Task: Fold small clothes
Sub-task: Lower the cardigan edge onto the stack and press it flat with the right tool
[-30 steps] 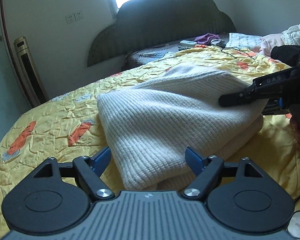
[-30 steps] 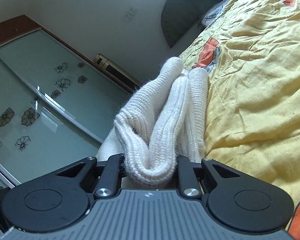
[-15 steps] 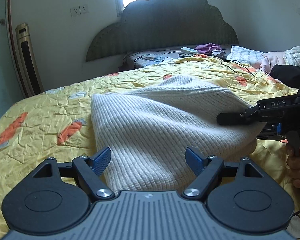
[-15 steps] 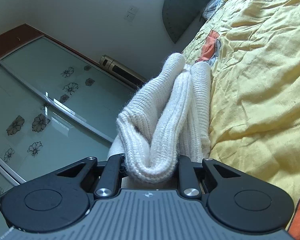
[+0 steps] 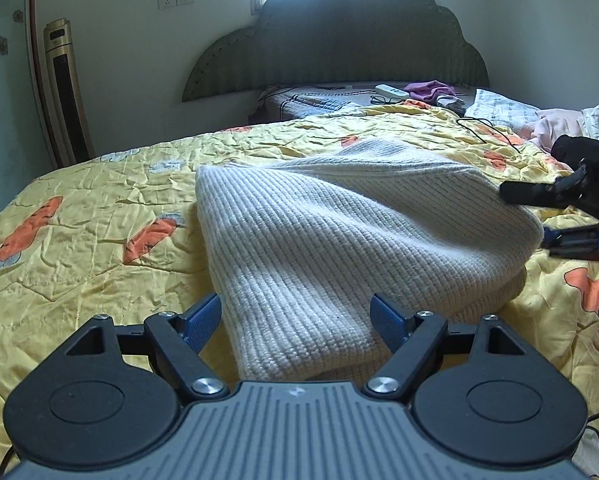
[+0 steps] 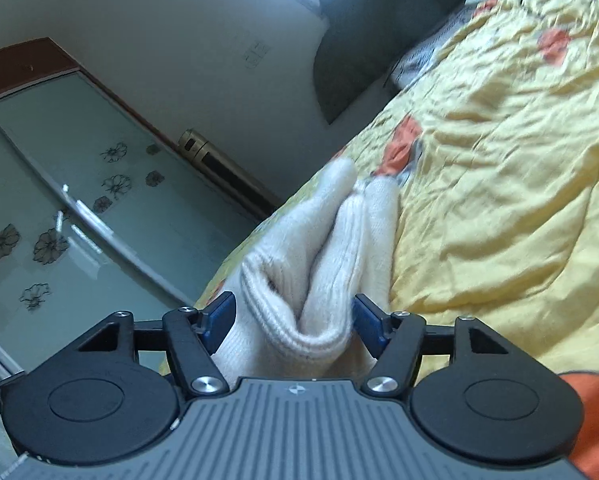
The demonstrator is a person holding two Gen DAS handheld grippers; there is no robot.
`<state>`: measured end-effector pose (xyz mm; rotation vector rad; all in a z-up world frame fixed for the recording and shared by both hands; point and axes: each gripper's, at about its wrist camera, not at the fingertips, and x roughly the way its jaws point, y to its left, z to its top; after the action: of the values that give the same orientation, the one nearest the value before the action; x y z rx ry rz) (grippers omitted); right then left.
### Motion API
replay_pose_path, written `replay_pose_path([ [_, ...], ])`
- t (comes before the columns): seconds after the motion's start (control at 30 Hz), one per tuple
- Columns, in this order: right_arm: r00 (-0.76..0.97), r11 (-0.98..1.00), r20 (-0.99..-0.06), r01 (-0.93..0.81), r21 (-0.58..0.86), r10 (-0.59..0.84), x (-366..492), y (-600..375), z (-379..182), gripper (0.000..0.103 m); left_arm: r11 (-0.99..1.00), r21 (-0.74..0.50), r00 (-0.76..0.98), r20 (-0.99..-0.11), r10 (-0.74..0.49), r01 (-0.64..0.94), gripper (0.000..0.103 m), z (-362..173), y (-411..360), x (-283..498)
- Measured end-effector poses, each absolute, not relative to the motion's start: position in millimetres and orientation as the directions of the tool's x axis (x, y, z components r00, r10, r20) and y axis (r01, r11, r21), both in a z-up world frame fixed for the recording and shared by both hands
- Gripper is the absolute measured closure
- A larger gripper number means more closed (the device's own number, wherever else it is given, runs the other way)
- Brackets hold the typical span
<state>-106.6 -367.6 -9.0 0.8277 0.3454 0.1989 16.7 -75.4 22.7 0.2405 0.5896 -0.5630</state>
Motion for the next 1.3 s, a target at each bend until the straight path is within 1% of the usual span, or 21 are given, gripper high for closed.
replay_pose_path([
  [0.07,0.956,0.695,-0.212,0.011,0.719,0.204,-115.2,-374.1,5.5,0.036,0.824,0.052,0.686,-0.585,-0.433,0.564,0.021,23.0,-75.6,16.9],
  [0.1,0.962,0.698,-0.198,0.009,0.716,0.190,-115.7,-376.7,11.4,0.036,0.824,0.049,0.684,-0.586,-0.434,0.565,0.021,22.9,-76.4,17.1],
  [0.17,0.956,0.698,-0.172,-0.044,0.715,0.236,-107.6,-377.7,20.9,0.036,0.824,0.046,0.682,-0.588,-0.435,0.565,0.021,22.5,-78.7,16.9],
  [0.2,0.948,0.701,-0.173,-0.069,0.710,0.268,-100.4,-375.0,24.4,0.036,0.825,0.046,0.682,-0.589,-0.433,0.564,0.021,22.3,-79.8,16.9],
  [0.27,0.925,0.730,-0.203,-0.106,0.676,0.322,-84.7,-360.6,30.0,0.036,0.829,0.048,0.685,-0.591,-0.427,0.558,0.021,22.3,-81.5,16.1],
  [0.33,0.909,0.780,-0.252,-0.113,0.615,0.331,-70.4,-344.2,31.8,0.034,0.832,0.051,0.685,-0.596,-0.419,0.553,0.021,22.5,-82.6,15.1],
  [0.37,0.907,0.812,-0.288,-0.092,0.577,0.308,-63.7,-335.9,31.3,0.036,0.835,0.055,0.687,-0.599,-0.411,0.547,0.021,22.6,-82.6,14.7],
  [0.4,0.906,0.836,-0.321,-0.061,0.545,0.275,-57.9,-332.3,28.2,0.040,0.839,0.058,0.690,-0.602,-0.403,0.541,0.021,22.8,-82.4,14.6],
  [0.47,0.907,0.853,-0.363,0.007,0.522,0.215,-52.9,-335.5,17.3,0.045,0.849,0.059,0.692,-0.609,-0.386,0.526,0.021,23.0,-81.1,14.9],
  [0.57,0.910,0.788,-0.333,0.010,0.615,0.248,-57.0,-349.9,3.3,0.046,0.858,0.045,0.686,-0.623,-0.377,0.512,0.021,21.0,-76.9,18.0],
  [0.63,0.909,0.792,-0.334,0.008,0.610,0.248,-60.1,-349.4,2.0,0.046,0.861,0.036,0.681,-0.629,-0.375,0.508,0.021,20.1,-75.7,20.1],
  [0.83,0.913,0.808,-0.331,0.005,0.590,0.236,-63.9,-345.1,8.2,0.041,0.862,0.044,0.683,-0.630,-0.369,0.506,0.021,21.0,-76.7,19.4],
  [0.9,0.921,0.822,-0.326,0.012,0.569,0.213,-67.2,-344.7,12.6,0.033,0.862,0.045,0.684,-0.630,-0.368,0.506,0.021,21.5,-76.5,20.5],
  [1.0,0.926,0.861,-0.340,0.034,0.508,0.164,-66.7,-345.3,17.6,0.007,0.862,0.036,0.681,-0.629,-0.374,0.506,0.021,23.8,-75.5,25.3],
  [1.03,0.922,0.867,-0.352,0.038,0.497,0.162,-64.0,-347.2,17.7,0.004,0.864,0.028,0.683,-0.626,-0.377,0.503,0.021,25.8,-74.3,28.7],
  [1.1,0.907,0.873,-0.383,0.038,0.487,0.174,-56.0,-351.6,16.5,0.004,0.871,-0.002,0.685,-0.617,-0.388,0.492,0.021,30.2,-71.1,35.7],
  [1.2,0.877,0.869,-0.420,0.006,0.495,0.233,-38.1,-356.6,12.4,0.005,0.883,-0.093,0.668,-0.618,-0.414,0.461,0.021,35.4,-62.2,59.4],
  [1.3,0.847,0.844,-0.437,-0.025,0.535,0.302,-18.4,-360.5,5.6,0.006,0.871,-0.234,0.610,-0.636,-0.473,0.431,0.021,33.7,-52.5,89.9],
])
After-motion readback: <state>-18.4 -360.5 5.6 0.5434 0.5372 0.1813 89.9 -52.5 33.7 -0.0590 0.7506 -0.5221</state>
